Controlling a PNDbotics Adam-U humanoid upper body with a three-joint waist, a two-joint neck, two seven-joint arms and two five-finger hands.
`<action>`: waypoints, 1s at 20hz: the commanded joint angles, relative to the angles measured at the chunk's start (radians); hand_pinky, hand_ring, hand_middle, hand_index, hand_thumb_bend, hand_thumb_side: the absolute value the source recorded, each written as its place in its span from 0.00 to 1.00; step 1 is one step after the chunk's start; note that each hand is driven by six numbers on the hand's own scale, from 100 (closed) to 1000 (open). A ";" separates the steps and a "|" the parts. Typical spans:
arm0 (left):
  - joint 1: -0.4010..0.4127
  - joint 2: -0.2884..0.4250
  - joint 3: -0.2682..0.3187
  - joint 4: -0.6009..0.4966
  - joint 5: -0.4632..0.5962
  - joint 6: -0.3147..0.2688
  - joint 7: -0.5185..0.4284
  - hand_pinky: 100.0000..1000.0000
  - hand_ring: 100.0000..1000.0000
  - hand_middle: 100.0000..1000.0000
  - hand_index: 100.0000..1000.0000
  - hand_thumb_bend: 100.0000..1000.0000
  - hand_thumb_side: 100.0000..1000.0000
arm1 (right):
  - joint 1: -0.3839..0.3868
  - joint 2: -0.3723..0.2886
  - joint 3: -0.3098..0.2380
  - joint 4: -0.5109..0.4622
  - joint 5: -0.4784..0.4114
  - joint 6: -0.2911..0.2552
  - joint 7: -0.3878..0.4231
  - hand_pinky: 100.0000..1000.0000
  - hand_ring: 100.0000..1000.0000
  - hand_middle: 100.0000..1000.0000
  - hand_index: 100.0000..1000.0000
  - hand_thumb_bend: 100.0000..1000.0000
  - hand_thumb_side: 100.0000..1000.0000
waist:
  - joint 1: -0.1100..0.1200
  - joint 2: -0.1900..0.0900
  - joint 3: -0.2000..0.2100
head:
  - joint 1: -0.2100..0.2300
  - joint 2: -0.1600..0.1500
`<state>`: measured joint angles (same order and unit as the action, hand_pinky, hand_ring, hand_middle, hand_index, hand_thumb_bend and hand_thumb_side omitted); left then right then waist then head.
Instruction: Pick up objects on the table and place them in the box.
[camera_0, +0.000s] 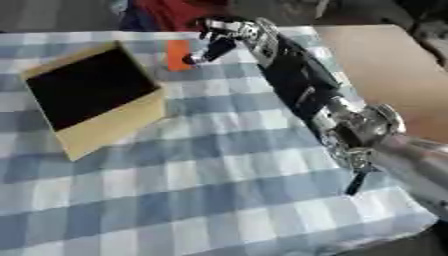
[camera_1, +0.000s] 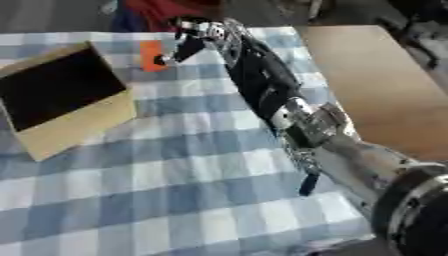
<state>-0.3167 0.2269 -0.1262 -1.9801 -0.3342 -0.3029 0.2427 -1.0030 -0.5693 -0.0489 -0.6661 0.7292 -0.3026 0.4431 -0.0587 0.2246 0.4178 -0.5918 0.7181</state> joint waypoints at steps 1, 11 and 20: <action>-0.007 0.010 0.008 -0.020 -0.002 -0.001 0.002 0.62 0.59 0.55 0.72 0.00 0.65 | -0.024 -0.039 -0.008 -0.024 0.004 -0.001 -0.008 0.81 0.86 0.98 1.00 0.42 0.51 | 0.005 -0.016 0.001 | 0.001 -0.011; -0.009 0.004 0.010 -0.020 -0.005 -0.001 0.005 0.61 0.58 0.55 0.72 0.00 0.66 | -0.027 -0.048 -0.013 -0.035 -0.005 -0.002 -0.025 0.80 0.86 0.96 1.00 0.42 0.51 | -0.003 0.004 0.016 | -0.004 -0.015; -0.012 -0.005 0.011 -0.020 -0.009 0.001 0.007 0.61 0.58 0.54 0.72 0.00 0.66 | -0.027 -0.048 -0.014 -0.044 -0.014 -0.003 -0.027 0.80 0.84 0.92 1.00 0.41 0.50 | -0.011 0.031 0.026 | -0.005 -0.015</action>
<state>-0.3175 0.2173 -0.1240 -1.9801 -0.3401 -0.3014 0.2453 -1.0083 -0.5798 -0.0553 -0.6856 0.7243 -0.3067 0.4217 -0.0751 0.2731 0.4444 -0.5928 0.7112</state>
